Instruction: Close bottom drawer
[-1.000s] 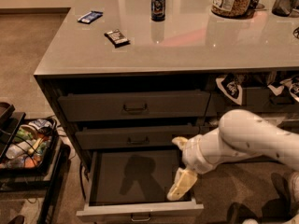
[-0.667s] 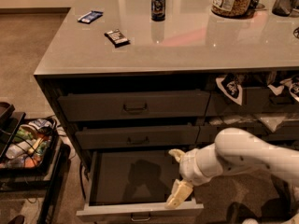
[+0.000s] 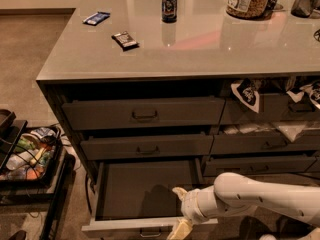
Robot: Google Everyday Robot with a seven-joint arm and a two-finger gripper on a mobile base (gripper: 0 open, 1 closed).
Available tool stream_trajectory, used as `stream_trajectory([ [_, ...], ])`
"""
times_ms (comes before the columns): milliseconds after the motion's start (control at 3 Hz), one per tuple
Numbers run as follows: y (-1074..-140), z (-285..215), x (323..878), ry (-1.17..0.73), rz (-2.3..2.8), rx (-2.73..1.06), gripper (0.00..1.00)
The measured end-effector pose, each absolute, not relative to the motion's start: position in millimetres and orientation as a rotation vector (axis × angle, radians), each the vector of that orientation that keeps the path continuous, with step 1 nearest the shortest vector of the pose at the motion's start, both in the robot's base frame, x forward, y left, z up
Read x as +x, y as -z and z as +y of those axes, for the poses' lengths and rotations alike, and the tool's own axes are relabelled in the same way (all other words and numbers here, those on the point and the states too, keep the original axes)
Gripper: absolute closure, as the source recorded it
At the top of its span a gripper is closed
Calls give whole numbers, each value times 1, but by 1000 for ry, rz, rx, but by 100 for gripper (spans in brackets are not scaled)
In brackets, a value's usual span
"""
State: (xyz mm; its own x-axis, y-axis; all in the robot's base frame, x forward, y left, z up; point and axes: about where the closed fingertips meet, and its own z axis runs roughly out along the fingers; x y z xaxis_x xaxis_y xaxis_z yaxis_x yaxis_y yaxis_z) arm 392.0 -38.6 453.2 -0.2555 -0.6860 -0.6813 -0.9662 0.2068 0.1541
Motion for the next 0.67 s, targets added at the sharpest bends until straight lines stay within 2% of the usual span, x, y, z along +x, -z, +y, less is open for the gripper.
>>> stream_trajectory([
  [667,-430,-38,389,-828,2021,-1530,0],
])
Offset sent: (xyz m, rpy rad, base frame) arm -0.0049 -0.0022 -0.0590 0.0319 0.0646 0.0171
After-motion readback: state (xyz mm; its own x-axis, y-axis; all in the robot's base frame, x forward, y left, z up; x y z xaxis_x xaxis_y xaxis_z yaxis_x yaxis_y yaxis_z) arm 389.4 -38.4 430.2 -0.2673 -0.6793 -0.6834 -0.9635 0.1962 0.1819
